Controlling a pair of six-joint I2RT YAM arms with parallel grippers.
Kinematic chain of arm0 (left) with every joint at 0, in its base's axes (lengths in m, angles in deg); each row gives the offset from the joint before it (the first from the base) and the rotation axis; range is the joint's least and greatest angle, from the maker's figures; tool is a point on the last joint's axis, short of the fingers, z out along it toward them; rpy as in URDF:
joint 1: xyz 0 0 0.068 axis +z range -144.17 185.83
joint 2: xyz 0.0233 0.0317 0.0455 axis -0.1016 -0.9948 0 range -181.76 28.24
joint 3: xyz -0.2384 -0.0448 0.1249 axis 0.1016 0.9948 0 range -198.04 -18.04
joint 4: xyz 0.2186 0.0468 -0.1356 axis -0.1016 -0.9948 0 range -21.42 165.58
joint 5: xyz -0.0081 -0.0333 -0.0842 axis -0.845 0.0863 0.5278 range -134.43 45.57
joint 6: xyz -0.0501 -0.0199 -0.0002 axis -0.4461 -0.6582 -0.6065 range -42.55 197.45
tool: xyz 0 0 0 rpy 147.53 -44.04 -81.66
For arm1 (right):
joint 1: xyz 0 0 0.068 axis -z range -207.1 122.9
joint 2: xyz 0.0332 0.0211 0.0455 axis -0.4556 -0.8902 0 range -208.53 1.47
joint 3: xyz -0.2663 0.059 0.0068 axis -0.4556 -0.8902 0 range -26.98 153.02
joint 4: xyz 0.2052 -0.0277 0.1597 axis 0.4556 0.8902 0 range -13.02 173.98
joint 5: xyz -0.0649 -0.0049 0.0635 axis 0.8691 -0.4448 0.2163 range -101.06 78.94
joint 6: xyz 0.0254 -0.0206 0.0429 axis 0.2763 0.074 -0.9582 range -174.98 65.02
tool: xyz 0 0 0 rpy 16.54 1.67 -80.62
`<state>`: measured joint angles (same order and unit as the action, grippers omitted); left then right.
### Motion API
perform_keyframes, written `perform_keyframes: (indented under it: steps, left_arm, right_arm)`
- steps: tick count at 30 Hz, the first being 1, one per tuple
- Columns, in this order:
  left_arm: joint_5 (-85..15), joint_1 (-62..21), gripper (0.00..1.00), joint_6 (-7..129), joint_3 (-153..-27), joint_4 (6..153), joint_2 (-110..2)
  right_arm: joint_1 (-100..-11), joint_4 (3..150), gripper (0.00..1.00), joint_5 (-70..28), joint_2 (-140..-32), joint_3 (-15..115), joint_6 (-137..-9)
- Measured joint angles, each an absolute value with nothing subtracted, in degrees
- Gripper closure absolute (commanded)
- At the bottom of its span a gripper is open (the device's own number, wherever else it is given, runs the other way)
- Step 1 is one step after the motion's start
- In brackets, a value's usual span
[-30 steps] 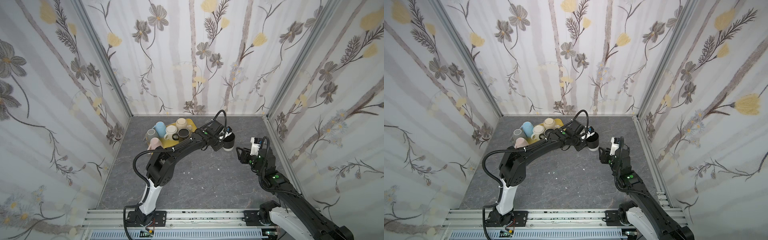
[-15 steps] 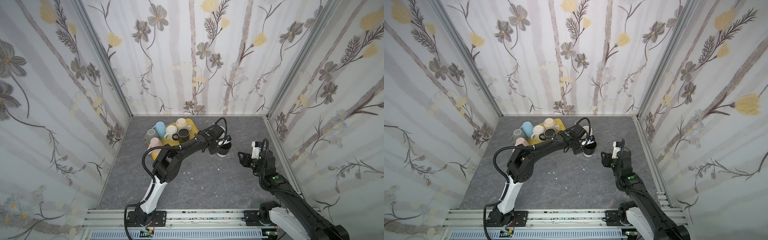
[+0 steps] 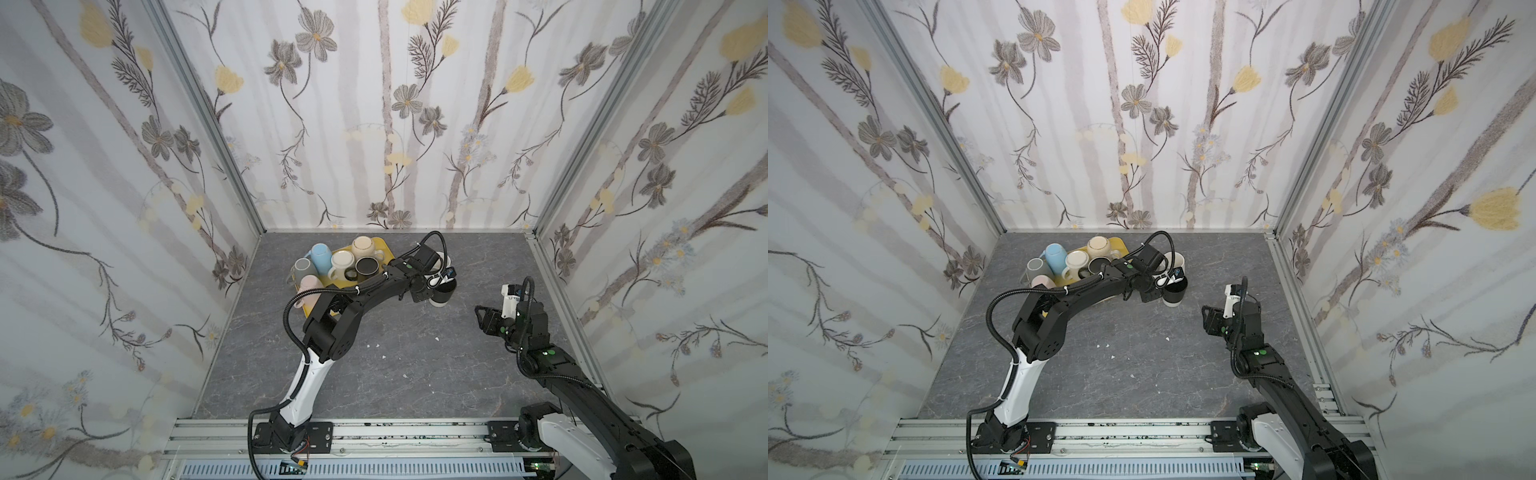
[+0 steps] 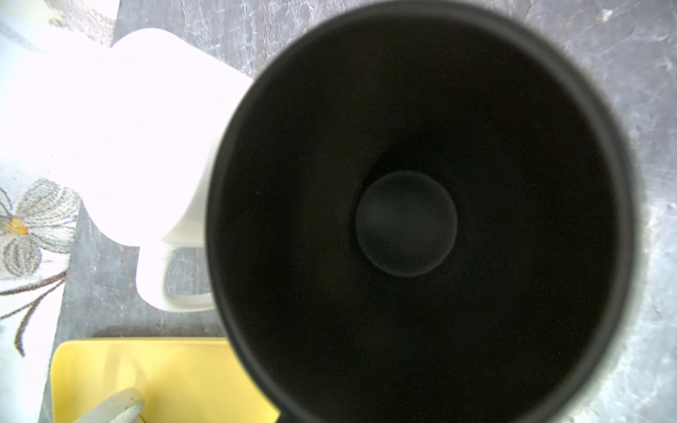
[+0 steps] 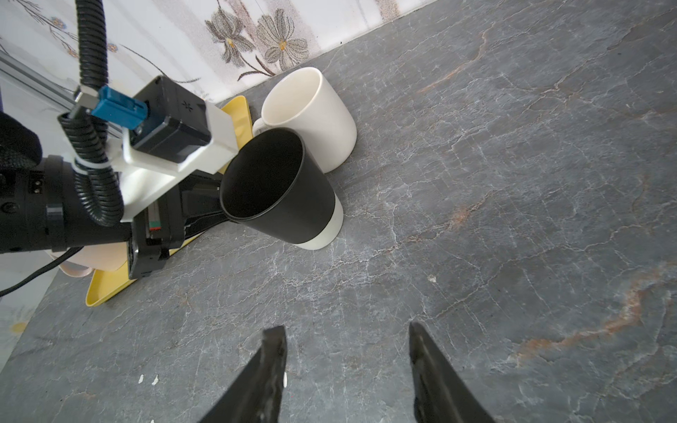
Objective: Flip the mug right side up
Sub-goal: 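Open the left gripper and draw it back from the black mug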
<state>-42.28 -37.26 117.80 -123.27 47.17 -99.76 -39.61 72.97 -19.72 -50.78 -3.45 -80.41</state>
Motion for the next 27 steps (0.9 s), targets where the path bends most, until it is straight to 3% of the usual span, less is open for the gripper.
perform_keyframes:
  steps: [3,6,8,16,27]
  left_arm:
    - [-42.24,-36.91,0.92,118.77,-123.25,48.72,-100.29]
    - [-43.16,-36.71,0.62,119.77,-123.25,50.12,-100.75]
    - [-44.79,-36.58,0.54,119.92,-122.79,51.22,-100.86]
    - [-47.22,-35.23,0.46,119.42,-116.97,54.43,-95.78]
    - [-41.78,-33.54,0.38,112.30,-102.90,64.53,-76.20]
  right_arm:
    - [-39.48,72.51,0.47,-19.81,-51.50,-3.43,-80.41]
    - [-39.42,72.20,0.47,-20.14,-52.33,-3.30,-80.41]
    - [-39.40,72.09,0.47,-20.18,-53.01,-2.71,-80.41]
    - [-39.31,73.30,0.48,-21.23,-55.87,4.09,-80.32]
    - [-41.67,78.15,0.49,-22.00,-56.64,10.82,-81.54]
